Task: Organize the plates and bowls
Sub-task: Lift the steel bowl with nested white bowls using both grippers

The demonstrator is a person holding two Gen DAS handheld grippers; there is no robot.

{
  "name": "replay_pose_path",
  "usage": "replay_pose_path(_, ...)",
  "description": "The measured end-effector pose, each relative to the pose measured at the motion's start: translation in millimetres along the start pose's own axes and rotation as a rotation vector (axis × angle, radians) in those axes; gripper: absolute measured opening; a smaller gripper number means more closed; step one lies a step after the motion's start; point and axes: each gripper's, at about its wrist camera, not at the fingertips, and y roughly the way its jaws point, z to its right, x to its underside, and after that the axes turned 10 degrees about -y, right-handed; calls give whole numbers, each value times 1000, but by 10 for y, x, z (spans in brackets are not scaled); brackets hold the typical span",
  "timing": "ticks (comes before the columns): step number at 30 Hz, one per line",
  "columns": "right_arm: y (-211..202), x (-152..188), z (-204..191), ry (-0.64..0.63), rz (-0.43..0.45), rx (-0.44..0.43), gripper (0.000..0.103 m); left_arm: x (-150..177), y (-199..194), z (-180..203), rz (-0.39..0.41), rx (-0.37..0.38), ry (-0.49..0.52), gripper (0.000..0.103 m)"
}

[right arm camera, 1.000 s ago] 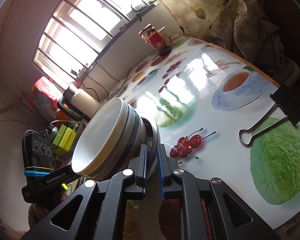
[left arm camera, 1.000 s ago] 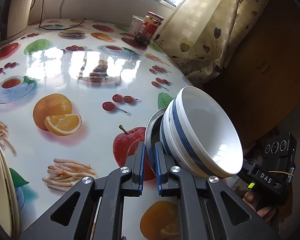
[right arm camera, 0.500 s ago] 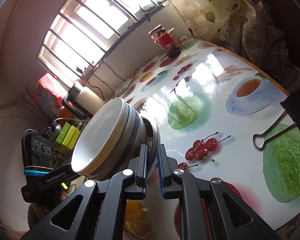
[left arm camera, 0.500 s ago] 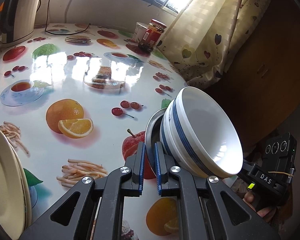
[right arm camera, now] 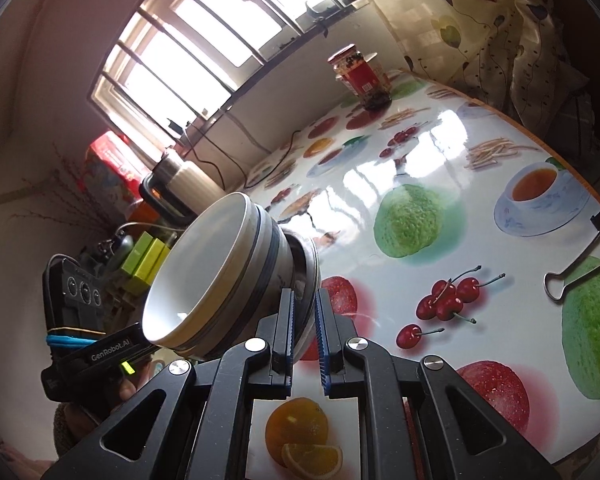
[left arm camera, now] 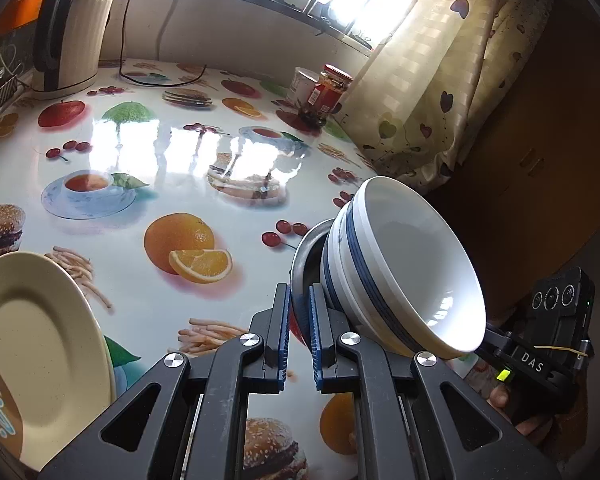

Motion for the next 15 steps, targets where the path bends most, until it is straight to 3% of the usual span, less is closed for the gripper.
replay_pose_path(8,124,-35,-253,-40,-15,-49,9,-59,-148,-142,50,-28,-8,0)
replay_pose_path(11,196,-34,-299,-59,-22,20,8,-100,-104,-204,49,-31,-35,0)
replay_pose_path(13,224,-17,-220,-10,-25,-16,8,-96,-74,-217,44,-28,-35,0)
replay_pose_path(15,223,-2,-205,-30,-32,34,9,-82,-72,-225,41,-20,-39,0)
